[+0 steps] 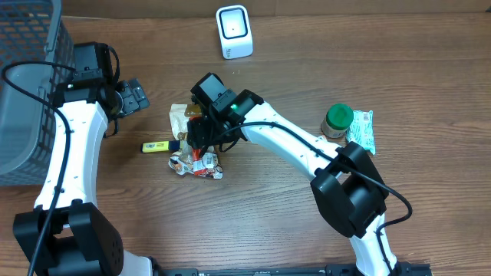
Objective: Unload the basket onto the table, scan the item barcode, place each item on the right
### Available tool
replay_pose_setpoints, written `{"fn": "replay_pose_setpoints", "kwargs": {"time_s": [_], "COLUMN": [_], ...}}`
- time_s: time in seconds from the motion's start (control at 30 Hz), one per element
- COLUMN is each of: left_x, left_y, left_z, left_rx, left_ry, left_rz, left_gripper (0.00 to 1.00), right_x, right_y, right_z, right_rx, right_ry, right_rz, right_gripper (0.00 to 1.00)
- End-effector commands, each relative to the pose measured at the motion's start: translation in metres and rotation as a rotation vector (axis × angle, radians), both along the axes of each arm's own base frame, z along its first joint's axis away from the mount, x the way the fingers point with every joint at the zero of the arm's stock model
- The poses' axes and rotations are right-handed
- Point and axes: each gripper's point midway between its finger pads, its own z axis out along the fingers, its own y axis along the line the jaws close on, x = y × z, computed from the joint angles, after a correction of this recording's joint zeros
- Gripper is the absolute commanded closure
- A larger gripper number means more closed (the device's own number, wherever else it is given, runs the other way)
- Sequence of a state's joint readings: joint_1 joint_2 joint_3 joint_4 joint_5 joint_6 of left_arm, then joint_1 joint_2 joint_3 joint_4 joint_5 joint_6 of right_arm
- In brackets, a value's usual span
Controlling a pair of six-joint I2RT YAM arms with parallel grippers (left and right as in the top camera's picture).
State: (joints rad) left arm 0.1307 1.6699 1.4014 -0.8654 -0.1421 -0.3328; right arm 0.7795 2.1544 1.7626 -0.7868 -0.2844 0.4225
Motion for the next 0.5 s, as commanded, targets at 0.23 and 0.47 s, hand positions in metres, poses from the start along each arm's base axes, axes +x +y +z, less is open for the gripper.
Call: {"fn": "replay_pose_setpoints", "kwargs": {"time_s": [0.23, 0.47], "left_x": [0.004, 0.004], "left_y": [-0.003, -0.003], "left_z": [0.011, 0.011], "left_rx": [0.008, 0.008], "left_ry": [-0.029, -0.029], "left_rz": [-0.026, -0.026], "left_gripper": [0.0, 0.0], "right_x": [0.006, -0.017], "right_y": [0.011, 0.012], "right_z": [0.008, -0.006], "right_rx": [0.009, -0.035], "right_ry": [-0.084, -0.008], "right_rz": [0.042, -0.008], "right_gripper": [0.49, 0.57]}}
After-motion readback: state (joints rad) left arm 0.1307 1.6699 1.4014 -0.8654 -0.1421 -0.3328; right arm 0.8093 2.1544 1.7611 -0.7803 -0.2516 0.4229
